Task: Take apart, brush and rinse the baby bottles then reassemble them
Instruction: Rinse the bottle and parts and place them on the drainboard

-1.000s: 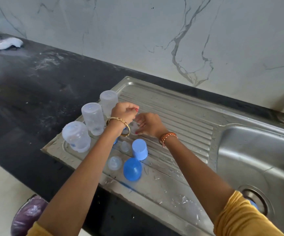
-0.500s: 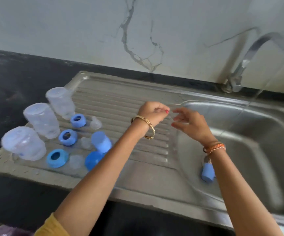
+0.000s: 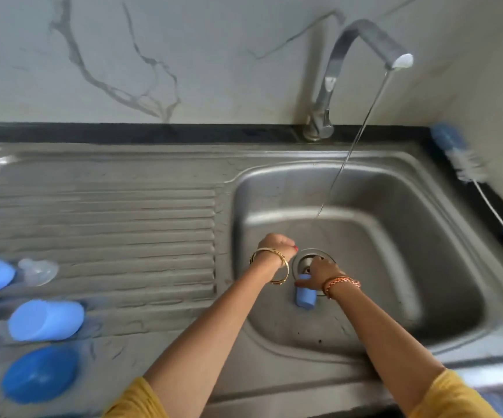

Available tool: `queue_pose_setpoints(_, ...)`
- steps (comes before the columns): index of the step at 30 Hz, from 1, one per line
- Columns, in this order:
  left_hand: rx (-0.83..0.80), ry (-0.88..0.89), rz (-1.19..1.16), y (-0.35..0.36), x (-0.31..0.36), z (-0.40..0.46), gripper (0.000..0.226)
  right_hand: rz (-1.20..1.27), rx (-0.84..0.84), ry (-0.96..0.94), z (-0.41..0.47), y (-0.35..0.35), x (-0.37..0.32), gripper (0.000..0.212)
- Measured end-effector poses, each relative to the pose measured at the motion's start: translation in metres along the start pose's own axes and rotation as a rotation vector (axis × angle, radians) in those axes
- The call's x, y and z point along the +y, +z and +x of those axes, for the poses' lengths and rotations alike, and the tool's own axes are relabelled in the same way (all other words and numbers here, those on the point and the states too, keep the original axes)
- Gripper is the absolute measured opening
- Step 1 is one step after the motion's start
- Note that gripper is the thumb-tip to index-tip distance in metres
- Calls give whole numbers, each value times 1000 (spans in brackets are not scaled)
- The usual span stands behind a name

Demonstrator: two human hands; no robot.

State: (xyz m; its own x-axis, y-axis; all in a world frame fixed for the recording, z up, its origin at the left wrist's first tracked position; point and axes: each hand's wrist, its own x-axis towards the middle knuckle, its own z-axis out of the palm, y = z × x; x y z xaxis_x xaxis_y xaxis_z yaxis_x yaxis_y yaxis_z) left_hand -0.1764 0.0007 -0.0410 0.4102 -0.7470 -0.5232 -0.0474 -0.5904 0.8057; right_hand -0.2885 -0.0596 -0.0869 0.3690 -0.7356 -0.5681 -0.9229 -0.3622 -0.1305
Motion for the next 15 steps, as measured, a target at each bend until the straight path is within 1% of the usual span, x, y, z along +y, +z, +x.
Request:
queue_pose_setpoints(2, -2, -28, -5, 6, -2, 7, 27, -11, -28, -14, 6, 8, -1, 58)
queue_pose_setpoints(5, 16, -50, -12, 11, -2, 17, 30, 75, 40, 1, 11, 3, 1, 46)
queue_pose_setpoints(7, 58, -45, -8, 14, 1, 24, 32, 245, 159, 30, 16, -13, 5, 44)
queue_pose_setpoints(9, 111, -14, -37, 15, 9, 31, 31, 495, 335, 33, 17, -35, 8, 41)
queue_pose_setpoints(11, 142, 11, -127, 15, 23, 39, 26, 689, 515, 13, 19, -59, 11, 38)
queue_pose_setpoints(13, 136, 9, -296, 14, 39, 48, 24, 769, 637, -19, 21, -81, 10, 40)
queue_pose_setpoints(15, 119, -1, -478, 14, 57, 55, 26, 745, 714, -84, 23, -94, 7, 38)
